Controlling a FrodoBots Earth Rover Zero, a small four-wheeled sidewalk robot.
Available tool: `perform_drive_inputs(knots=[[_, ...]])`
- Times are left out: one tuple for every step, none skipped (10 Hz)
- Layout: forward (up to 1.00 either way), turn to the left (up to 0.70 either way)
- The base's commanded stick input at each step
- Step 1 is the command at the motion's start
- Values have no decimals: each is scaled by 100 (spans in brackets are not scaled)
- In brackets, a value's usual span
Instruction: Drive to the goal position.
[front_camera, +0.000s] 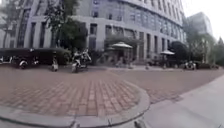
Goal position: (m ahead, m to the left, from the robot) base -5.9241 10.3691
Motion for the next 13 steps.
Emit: perform_drive_inputs(knots=[[70,0],[70,0],[70,0],[70,11],[70,14],[70,14],[70,14],[70,14],[70,14],[70,14],[70,14],[70,14],[70,14]])
